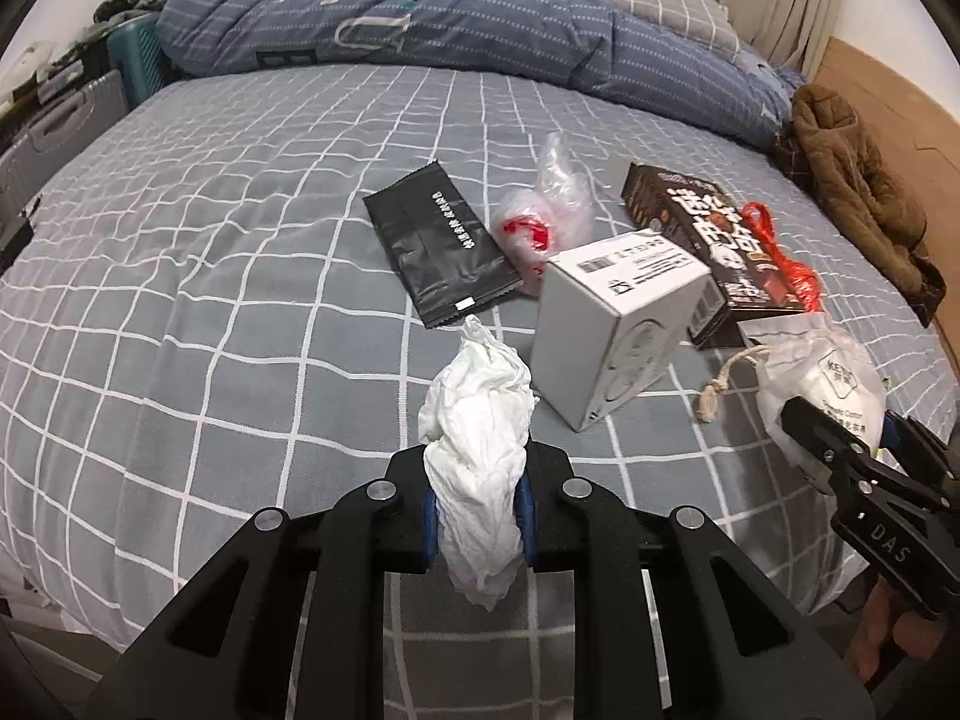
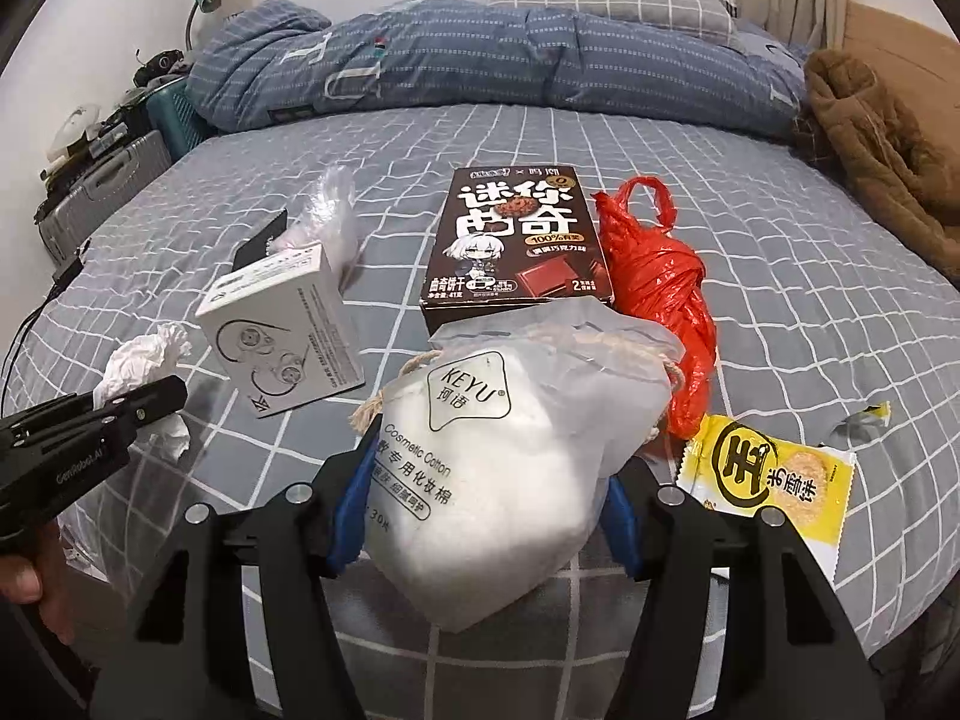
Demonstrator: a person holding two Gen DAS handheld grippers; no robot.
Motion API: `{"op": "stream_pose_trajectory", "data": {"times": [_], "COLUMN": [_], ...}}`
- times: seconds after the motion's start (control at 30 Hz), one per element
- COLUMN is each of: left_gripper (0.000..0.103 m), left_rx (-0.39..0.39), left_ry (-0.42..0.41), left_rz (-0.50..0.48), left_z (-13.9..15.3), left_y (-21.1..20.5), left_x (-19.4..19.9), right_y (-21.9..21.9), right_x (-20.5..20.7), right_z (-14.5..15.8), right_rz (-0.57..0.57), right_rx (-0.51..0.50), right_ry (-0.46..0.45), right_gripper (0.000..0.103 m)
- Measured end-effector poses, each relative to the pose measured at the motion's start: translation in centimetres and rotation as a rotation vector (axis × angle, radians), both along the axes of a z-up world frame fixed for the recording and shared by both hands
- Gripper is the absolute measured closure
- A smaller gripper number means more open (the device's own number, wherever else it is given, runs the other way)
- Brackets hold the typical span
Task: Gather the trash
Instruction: 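Carry the tissue and cotton-pad bag with both grippers over the black bin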
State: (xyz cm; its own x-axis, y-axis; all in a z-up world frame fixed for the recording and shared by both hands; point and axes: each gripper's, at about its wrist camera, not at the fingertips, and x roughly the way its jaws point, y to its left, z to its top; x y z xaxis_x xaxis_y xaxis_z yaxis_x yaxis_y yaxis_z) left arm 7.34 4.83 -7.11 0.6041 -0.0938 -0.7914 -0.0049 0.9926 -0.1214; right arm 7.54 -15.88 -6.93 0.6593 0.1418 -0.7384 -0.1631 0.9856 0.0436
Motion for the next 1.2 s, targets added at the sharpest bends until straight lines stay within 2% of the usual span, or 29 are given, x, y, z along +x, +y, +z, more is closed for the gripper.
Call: {"op": "stream_pose_trajectory", "data": {"times": [0.1,0.67,0.97,1.2], "left_gripper": [0.085,0.084,0.084,0.084], "left_rx": [-0.017,0.021,0.01,0.005], "left_ry": [-0.021,-0.085,-0.088,-0.078], "left_rz": [-0.015,-0.019,-0.029,-0.031], "left_z": [0.4,2.2,2.5,1.9], "left_y": [-0.2,-1.4,-1.9,-2.1], "left_x": [-0.6,-5.2,-7.3,-9.2], "right_y": [0.1,-0.8,-1.0,-1.1], "right_x": [-0.5,-4.6,-7.5,-9.7], "right_z": [0.3,2.3,3.5,3.2], "right_rz": [0.006,0.006,0.006,0.012], "right_rx": [-0.008,-0.006,0.0,0.003], "right_ry": [-0.011,-0.06,-0.079,-0.066], "right_gripper": [0.043,0.043,0.043,0.043]}}
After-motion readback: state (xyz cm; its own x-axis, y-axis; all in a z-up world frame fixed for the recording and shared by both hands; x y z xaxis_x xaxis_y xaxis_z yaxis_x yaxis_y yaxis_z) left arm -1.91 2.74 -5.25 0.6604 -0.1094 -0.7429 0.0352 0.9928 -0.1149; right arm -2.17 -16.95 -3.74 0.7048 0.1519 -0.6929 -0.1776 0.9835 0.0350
